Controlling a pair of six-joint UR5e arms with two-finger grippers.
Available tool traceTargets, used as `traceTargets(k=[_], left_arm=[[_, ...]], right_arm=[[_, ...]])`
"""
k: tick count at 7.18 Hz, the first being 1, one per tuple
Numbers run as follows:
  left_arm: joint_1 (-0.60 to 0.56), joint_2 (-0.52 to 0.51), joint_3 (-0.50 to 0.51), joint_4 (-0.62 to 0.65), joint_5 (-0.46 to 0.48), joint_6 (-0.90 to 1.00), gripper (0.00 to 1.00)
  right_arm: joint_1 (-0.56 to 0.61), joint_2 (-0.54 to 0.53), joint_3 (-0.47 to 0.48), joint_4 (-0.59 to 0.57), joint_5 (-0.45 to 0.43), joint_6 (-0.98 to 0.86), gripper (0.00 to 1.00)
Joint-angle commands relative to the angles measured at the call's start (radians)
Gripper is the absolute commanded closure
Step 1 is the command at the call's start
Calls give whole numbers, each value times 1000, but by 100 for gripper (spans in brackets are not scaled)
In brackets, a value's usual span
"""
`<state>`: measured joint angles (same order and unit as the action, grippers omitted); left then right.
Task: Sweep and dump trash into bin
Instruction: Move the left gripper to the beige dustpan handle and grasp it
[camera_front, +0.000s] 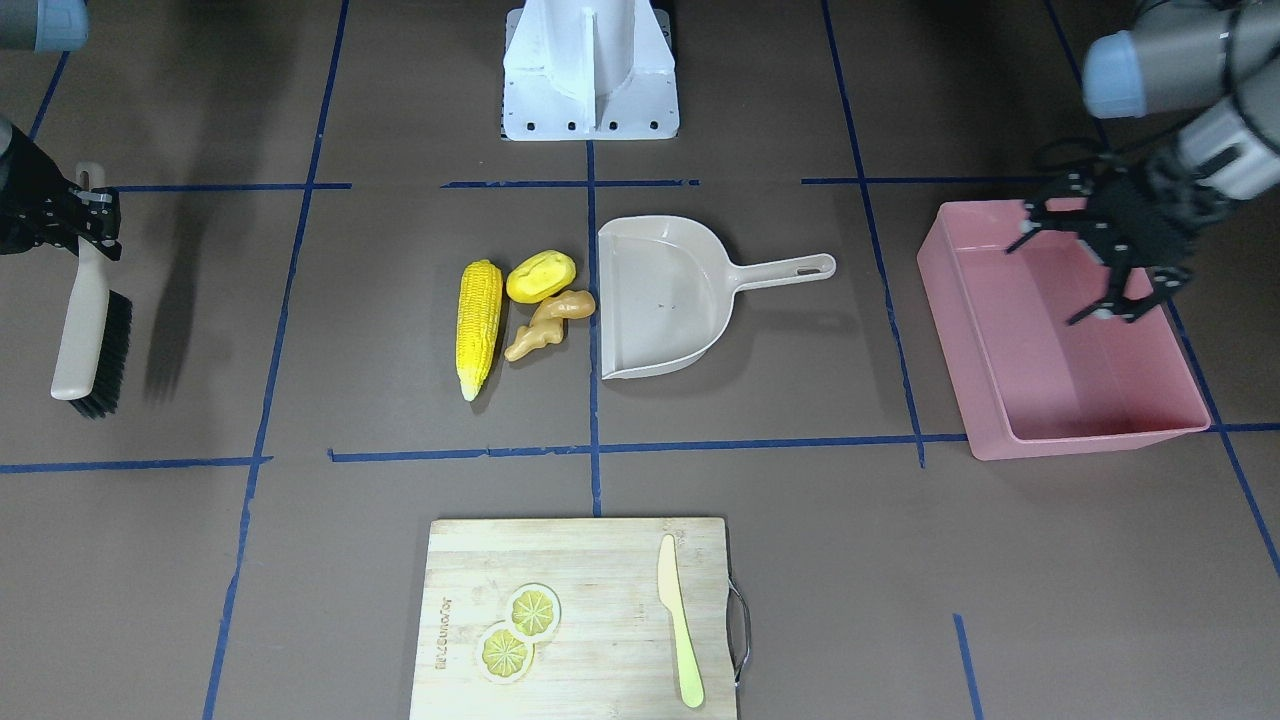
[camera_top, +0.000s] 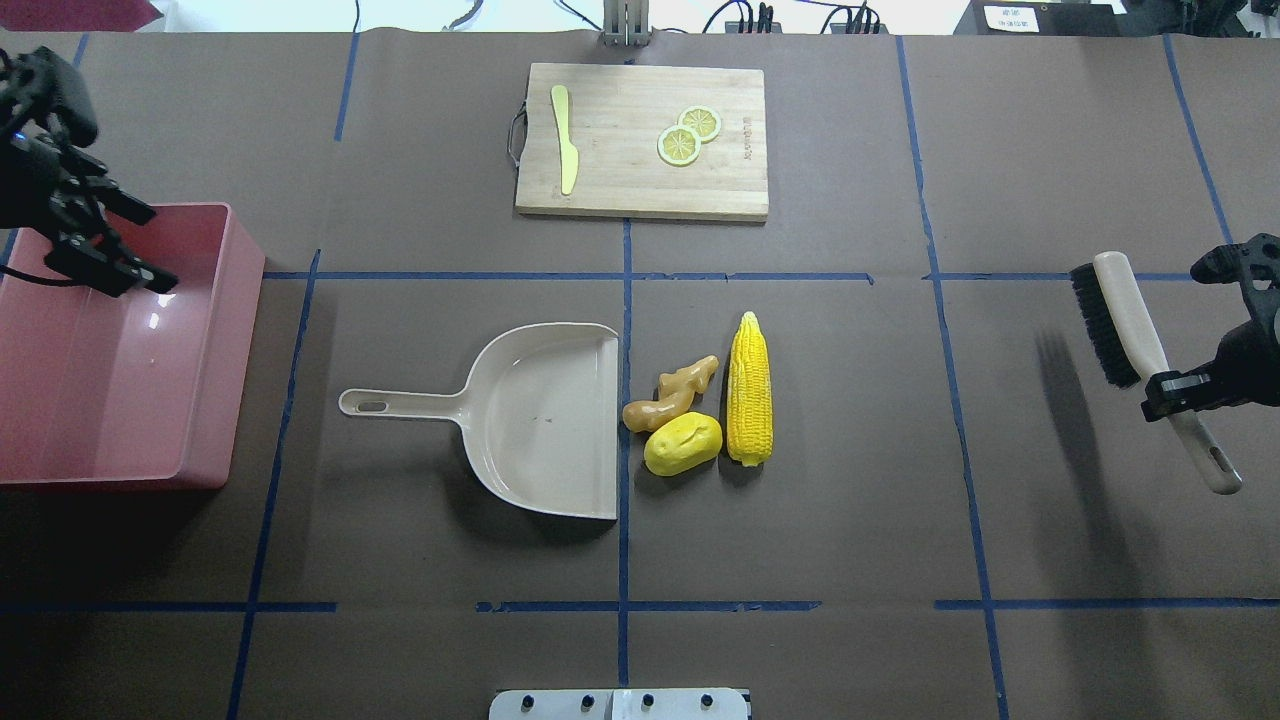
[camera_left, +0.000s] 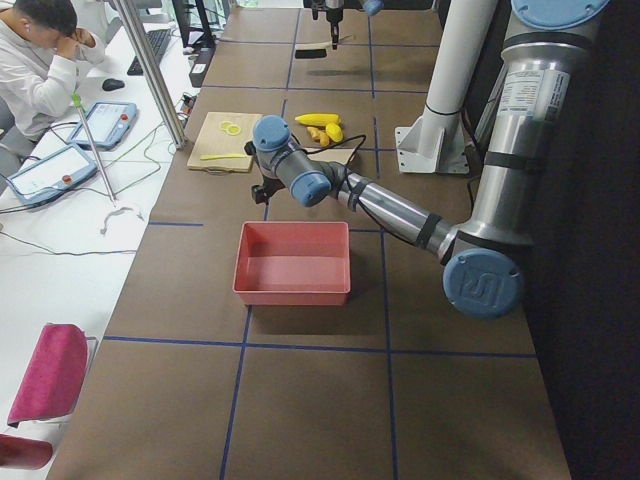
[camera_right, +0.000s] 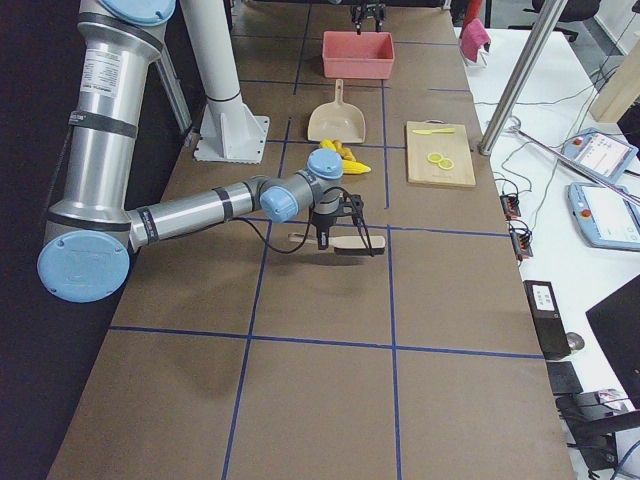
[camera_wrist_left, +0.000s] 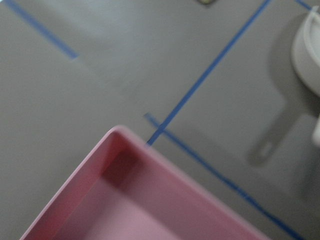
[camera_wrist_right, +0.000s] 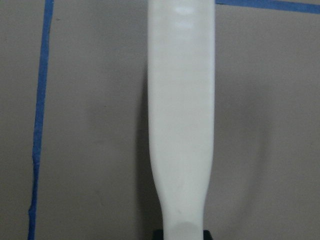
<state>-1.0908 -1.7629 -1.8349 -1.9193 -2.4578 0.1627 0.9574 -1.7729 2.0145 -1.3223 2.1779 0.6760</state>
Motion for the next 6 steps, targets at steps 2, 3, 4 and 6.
traceTargets(k=[2,3,4,6], left_arm=[[187,-119,14,3,26,-18,0],[213,-139,13,-1,145,-12,0],[259,-182,6,5,196,-24,0],[302,-176,6,-13,200,15,0]], right_arm=[[0,0,15,0,3,1,100],[0,0,15,0,0,1,100],[0,0,13,0,-1,1,100],[-2,1,15,2,-1,1,100]])
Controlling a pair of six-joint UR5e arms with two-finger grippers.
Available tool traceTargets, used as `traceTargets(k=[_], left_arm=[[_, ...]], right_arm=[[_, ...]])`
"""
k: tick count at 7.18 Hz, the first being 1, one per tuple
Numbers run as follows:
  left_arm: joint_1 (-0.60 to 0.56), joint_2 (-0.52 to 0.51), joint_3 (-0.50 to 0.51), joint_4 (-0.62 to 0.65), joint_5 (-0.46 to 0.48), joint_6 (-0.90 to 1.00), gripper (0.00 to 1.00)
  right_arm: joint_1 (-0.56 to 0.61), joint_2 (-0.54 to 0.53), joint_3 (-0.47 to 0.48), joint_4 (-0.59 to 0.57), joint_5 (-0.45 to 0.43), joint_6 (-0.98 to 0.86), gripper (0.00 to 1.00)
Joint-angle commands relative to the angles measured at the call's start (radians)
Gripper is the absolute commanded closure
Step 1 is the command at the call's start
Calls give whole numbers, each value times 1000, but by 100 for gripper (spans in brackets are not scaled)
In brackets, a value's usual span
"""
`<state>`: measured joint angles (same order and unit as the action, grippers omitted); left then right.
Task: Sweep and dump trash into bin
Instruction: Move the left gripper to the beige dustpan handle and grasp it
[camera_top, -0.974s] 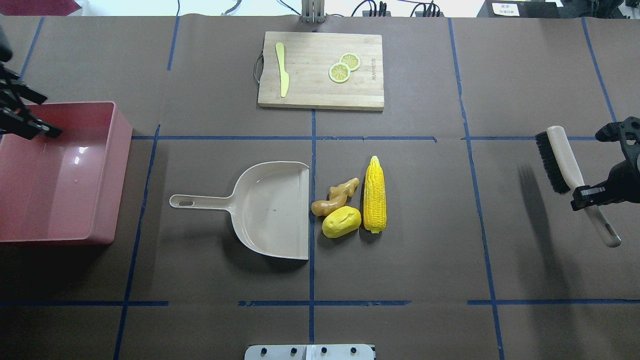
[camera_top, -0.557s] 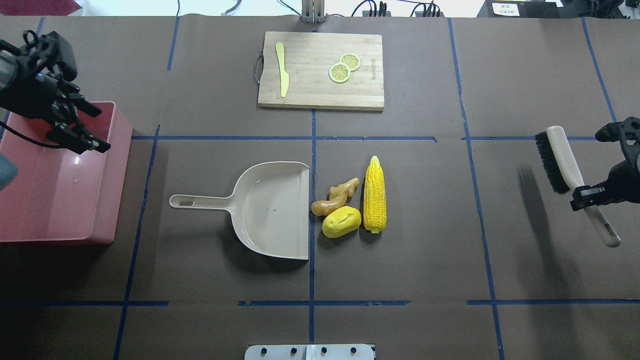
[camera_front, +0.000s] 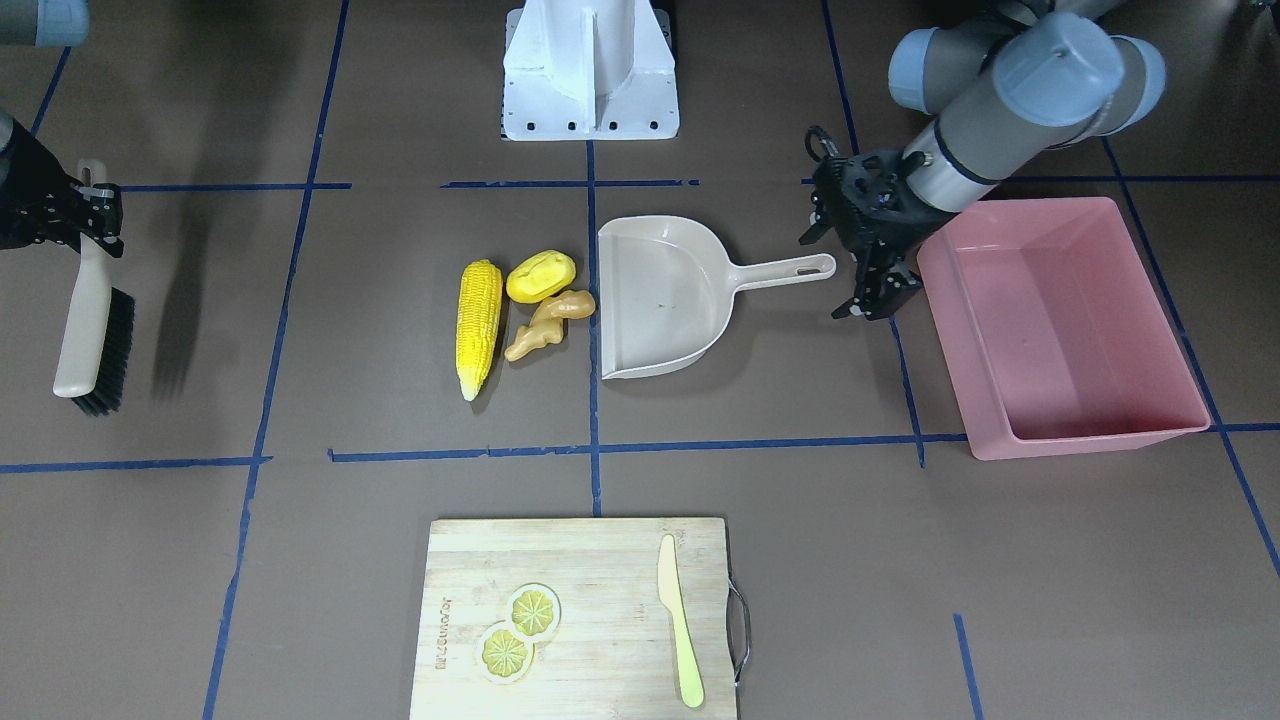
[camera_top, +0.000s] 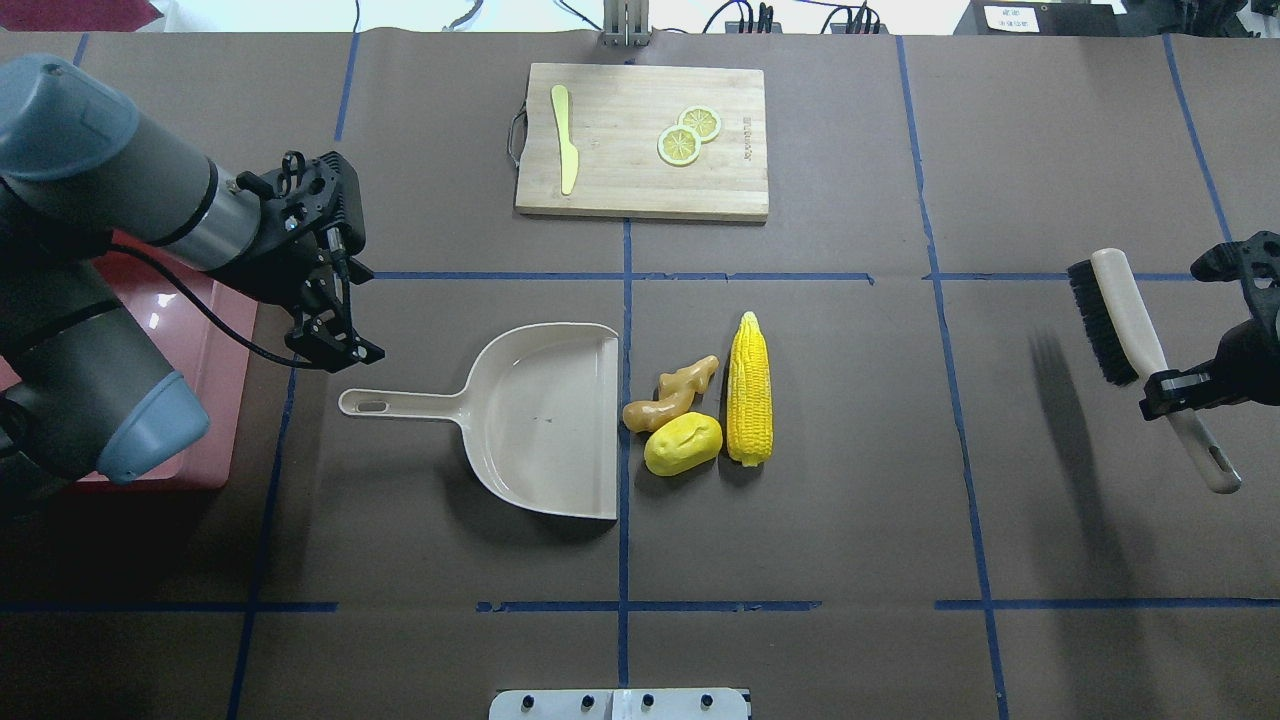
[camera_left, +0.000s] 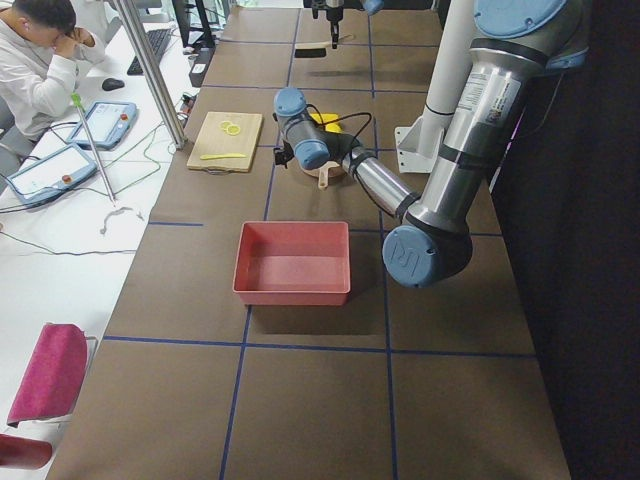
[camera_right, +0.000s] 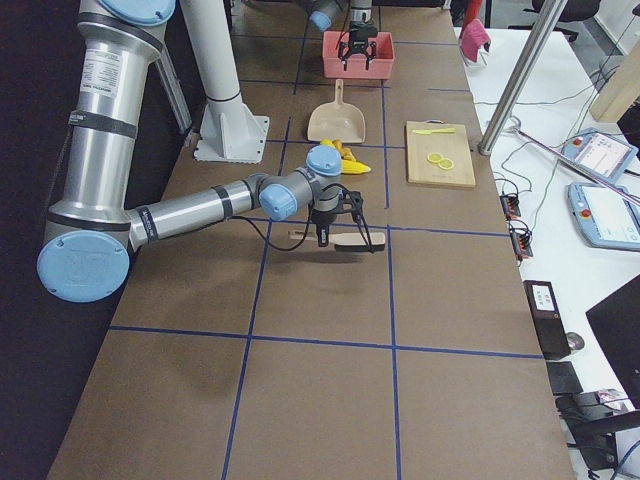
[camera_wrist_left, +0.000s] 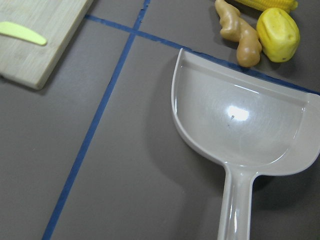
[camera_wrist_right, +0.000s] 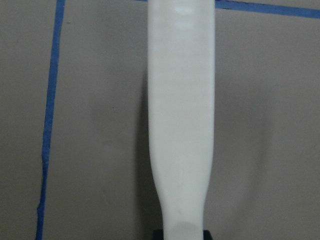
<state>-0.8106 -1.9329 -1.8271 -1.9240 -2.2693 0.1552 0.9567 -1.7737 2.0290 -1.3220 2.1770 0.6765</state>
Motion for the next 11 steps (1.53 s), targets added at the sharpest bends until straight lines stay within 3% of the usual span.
traceTargets(k=[1,3,4,7,9,10,11], left_arm=[[52,3,-4,-16,22,30,1],[149,15,12,-67,172,38,0],[177,11,28,-73,200,38,0],[214,29,87,-188,203,35,0],[228,23,110,-194,202,34,1],[228,18,121,-196,200,33,3],[229,20,123,-232,195,26,14]], right_arm=[[-1,2,-1,1,0,0,100],[0,3,-1,4,-2,-3,100],[0,3,-3,4,-2,-8,100],[0,0,0,6,-2,-8,100],[2,0,0,6,1,-6,100],[2,0,0,7,1,-6,100],[2,-3,2,7,3,-6,100]])
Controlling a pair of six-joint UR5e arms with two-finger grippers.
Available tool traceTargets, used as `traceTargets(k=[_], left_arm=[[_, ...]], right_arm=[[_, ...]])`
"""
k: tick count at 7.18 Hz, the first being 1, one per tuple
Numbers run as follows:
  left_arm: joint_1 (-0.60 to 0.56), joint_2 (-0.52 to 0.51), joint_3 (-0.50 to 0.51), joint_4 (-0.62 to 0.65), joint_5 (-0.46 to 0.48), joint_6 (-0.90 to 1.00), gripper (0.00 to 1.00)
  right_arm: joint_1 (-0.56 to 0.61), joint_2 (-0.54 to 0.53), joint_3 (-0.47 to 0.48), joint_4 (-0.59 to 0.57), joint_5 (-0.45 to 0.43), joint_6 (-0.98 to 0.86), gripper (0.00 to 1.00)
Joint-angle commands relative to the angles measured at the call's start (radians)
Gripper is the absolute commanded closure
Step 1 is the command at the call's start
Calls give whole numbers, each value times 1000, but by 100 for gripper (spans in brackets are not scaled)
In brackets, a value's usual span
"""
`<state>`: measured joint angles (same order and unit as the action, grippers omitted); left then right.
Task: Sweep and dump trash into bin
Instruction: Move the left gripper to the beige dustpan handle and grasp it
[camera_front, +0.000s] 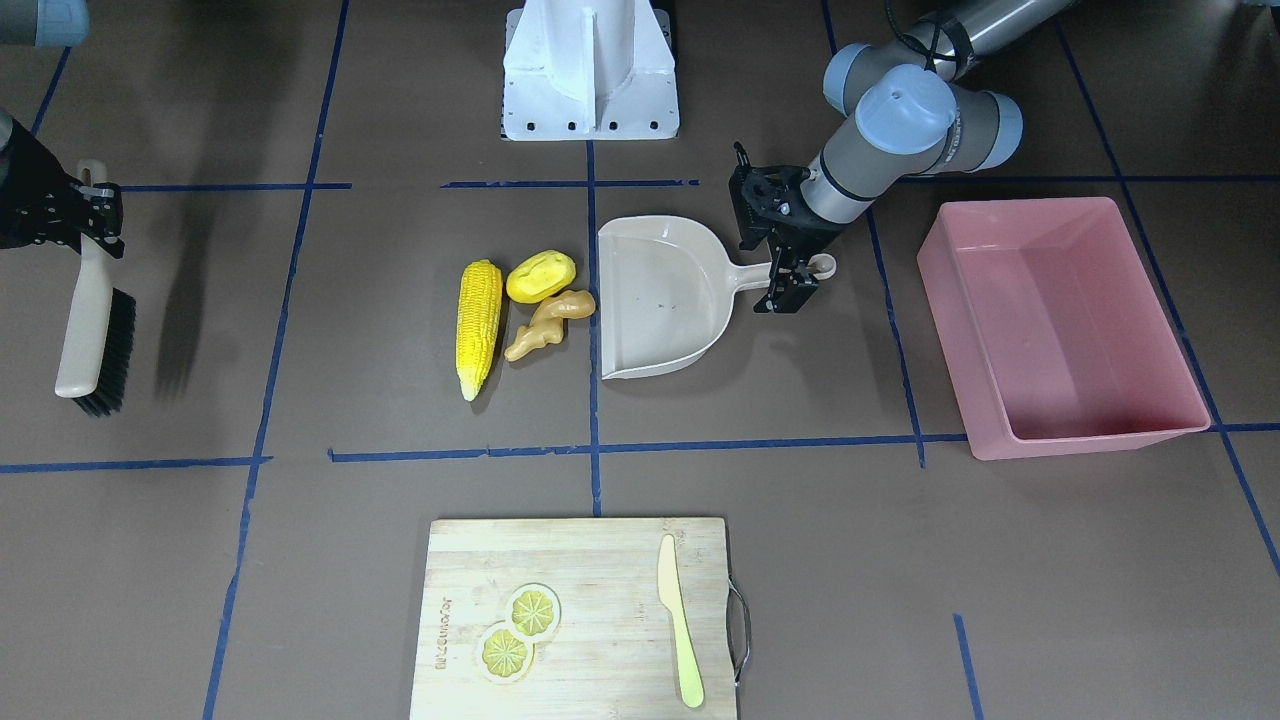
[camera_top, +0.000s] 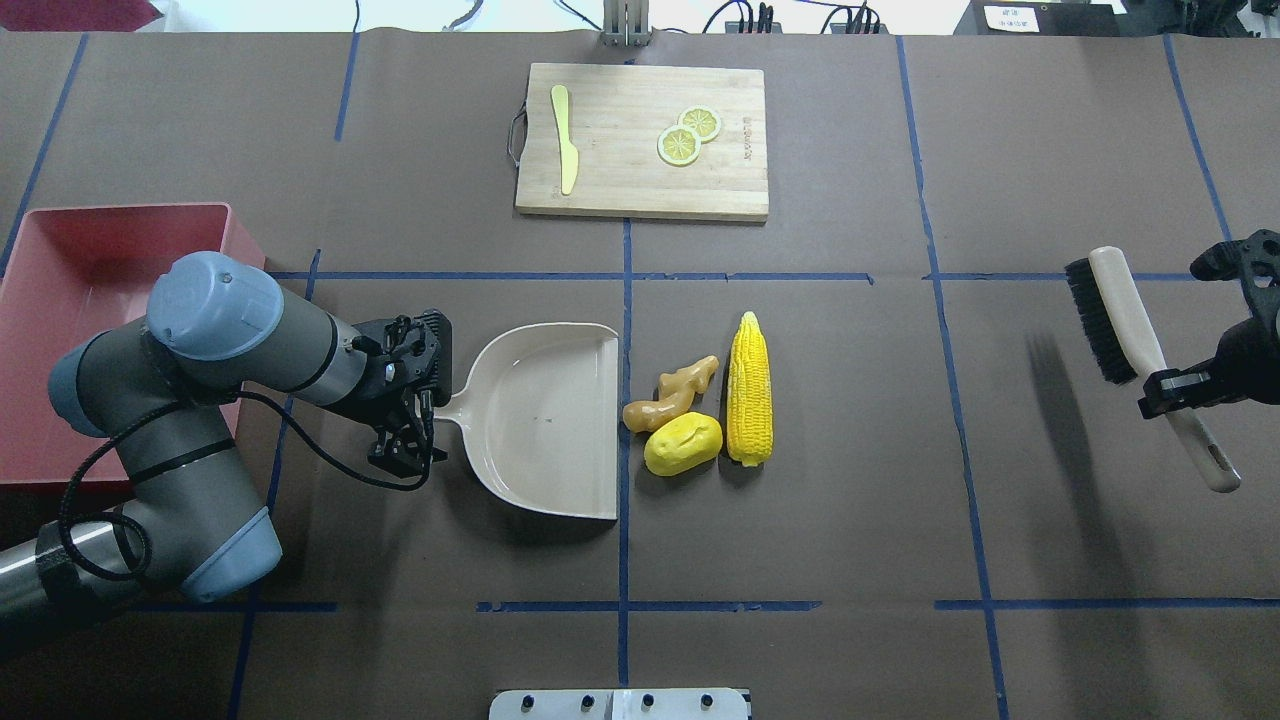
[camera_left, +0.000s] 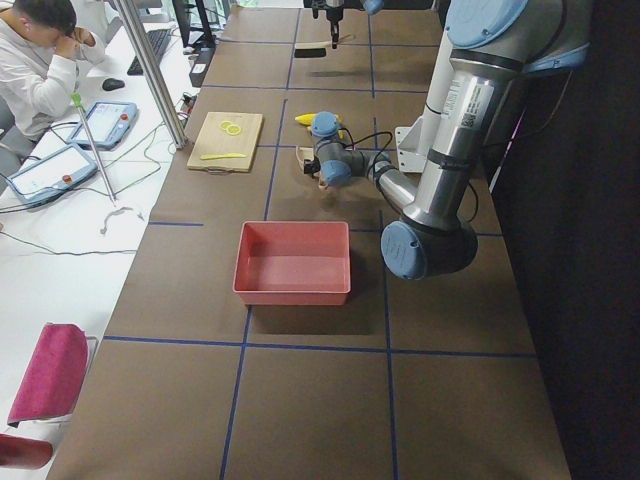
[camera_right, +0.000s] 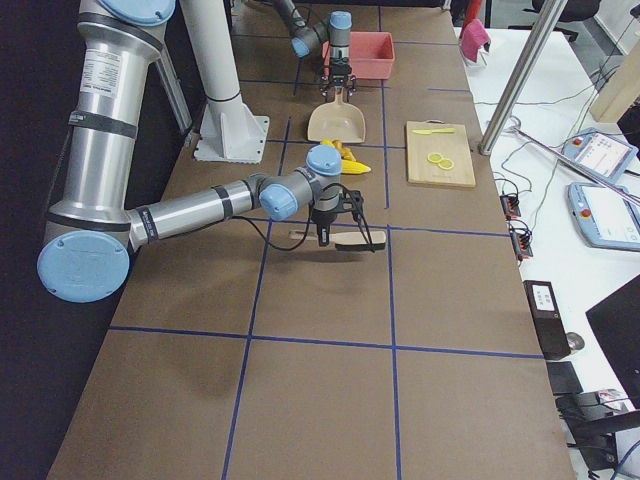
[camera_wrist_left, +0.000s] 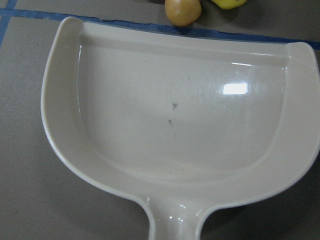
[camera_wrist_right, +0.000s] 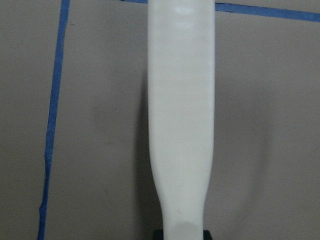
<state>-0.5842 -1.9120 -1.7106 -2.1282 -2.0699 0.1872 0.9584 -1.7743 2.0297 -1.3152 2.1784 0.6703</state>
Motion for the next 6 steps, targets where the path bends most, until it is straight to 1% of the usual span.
traceTargets(k=[1,2,4,5,6], left_arm=[[4,1,8,-35,-6,-6,23],[4,-1,5,-35,-7,-6,26],[12,-5,-7,-35,-9,-40,27],[12,-10,-9,-35,-9,-43,32],[12,-10,-12,-29,-9,-43,44]], right_arm=[[0,-2,1,4,7,3,100],[0,-2,1,4,8,5,100],[0,-5,1,4,9,5,100],[-1,-4,0,5,9,5,100],[-3,-1,-2,5,9,5,100]])
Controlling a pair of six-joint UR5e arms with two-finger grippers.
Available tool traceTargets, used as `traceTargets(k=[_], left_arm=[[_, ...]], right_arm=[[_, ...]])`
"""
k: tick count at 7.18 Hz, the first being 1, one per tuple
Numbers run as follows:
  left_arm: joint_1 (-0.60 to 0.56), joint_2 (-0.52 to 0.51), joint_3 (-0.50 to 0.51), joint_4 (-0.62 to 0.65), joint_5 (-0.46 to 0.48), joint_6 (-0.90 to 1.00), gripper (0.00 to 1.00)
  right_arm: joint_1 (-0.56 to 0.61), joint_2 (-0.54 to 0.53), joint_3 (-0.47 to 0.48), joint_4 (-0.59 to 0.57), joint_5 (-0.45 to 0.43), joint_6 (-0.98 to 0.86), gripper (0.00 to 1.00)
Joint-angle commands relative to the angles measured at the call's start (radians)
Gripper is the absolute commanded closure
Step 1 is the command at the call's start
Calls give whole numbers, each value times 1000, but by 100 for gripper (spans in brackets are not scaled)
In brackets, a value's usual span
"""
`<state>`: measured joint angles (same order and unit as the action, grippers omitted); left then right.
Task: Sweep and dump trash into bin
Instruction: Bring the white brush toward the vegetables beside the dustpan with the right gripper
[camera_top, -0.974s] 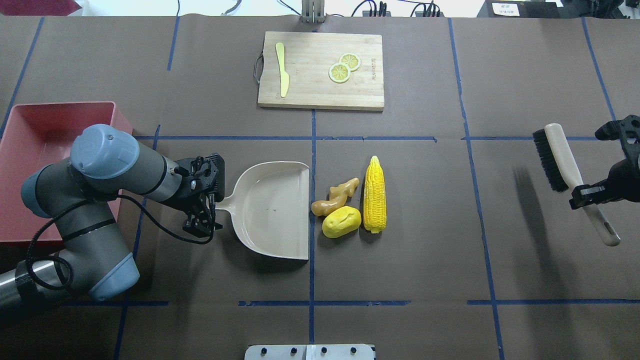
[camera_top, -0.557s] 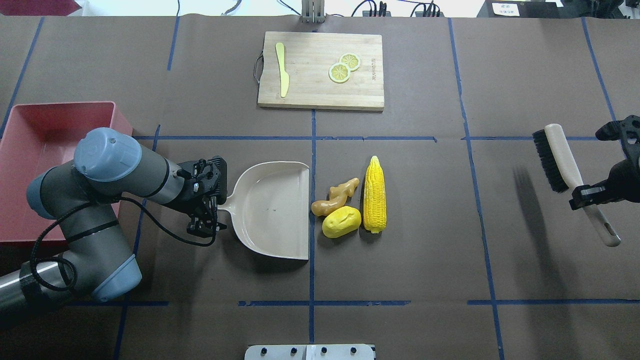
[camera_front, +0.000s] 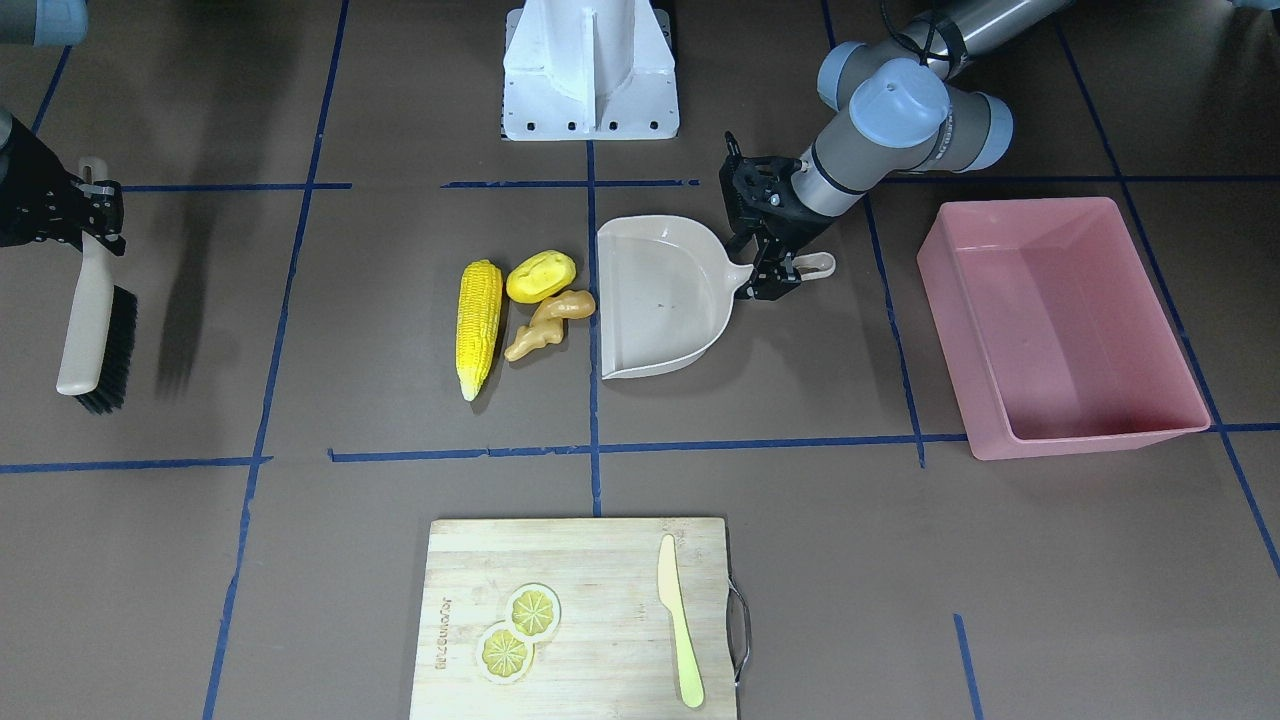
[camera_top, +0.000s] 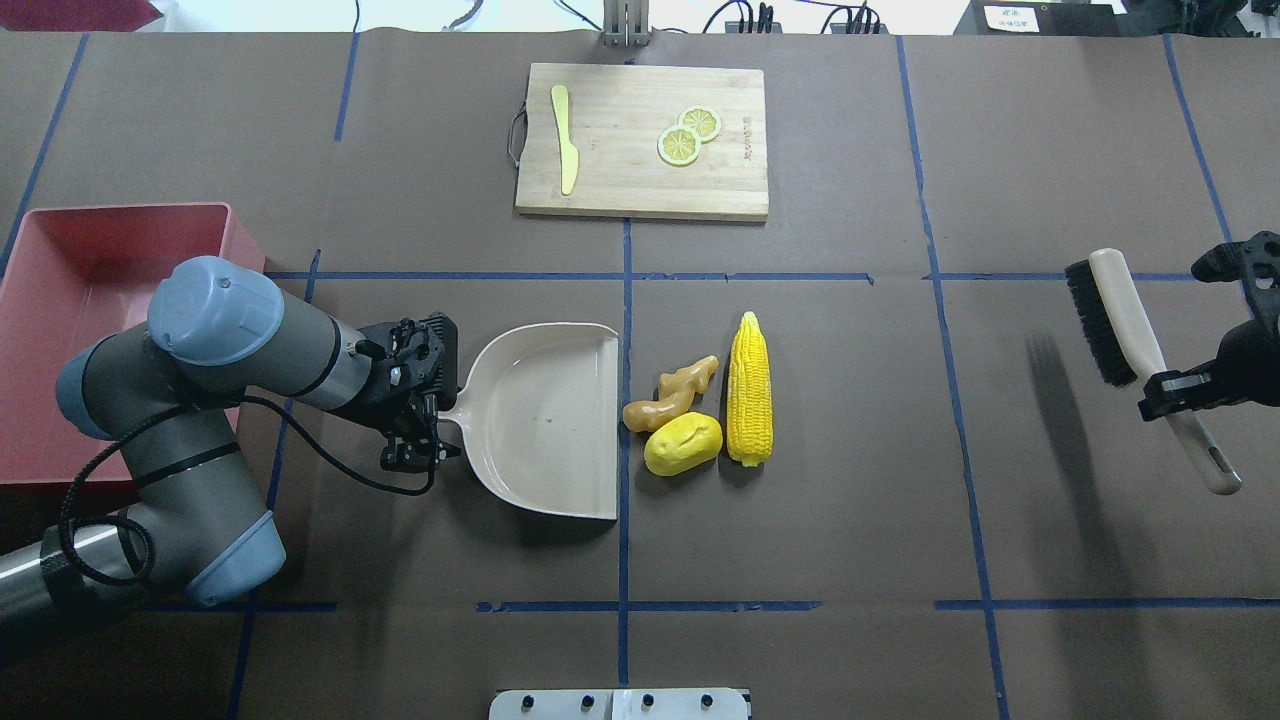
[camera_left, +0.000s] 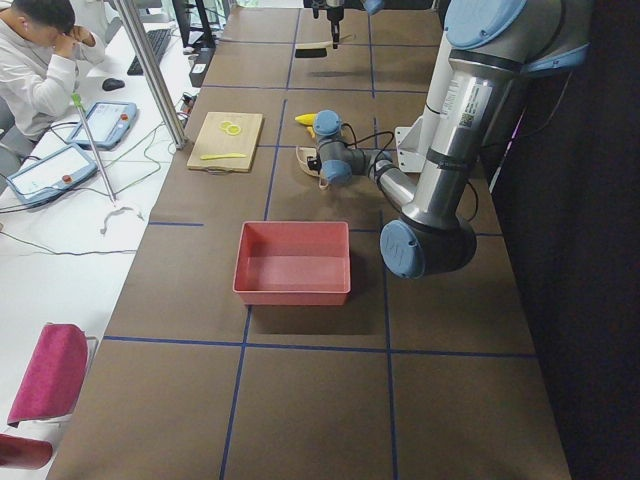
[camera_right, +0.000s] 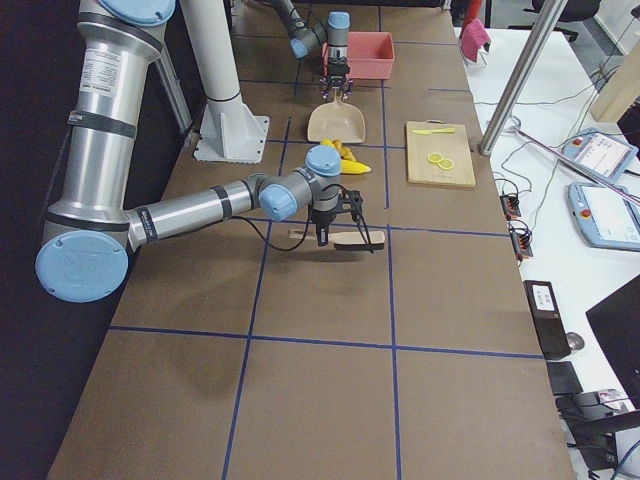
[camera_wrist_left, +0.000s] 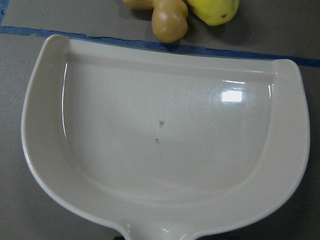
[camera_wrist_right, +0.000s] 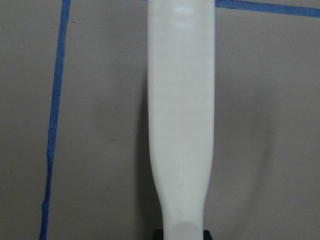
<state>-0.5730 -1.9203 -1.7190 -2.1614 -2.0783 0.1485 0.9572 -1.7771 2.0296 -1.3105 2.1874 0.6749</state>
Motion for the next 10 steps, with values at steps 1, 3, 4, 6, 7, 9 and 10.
traceTargets(k=[1,3,4,6,7,9,10], left_arm=[[1,-3,-4,12,0,-6,52],[1,-2,-5,17,-15,-6,68],[-13,1,-5,18,-43,-4,82],[-62,3,-16,70,-107,6,94],[-83,1,-42,95,-126,11,95],[-87,-6,-115,214,-111,159,99],[-76,-6,-132,233,-26,217,99]], right_arm=[[-3,4,-5,1,0,2,100],[-6,5,-3,2,2,2,100],[-8,5,-2,2,2,2,100],[-9,7,-2,2,2,2,100],[-15,10,-2,2,2,3,100],[-28,12,3,2,2,11,100],[-41,33,11,2,3,46,100]])
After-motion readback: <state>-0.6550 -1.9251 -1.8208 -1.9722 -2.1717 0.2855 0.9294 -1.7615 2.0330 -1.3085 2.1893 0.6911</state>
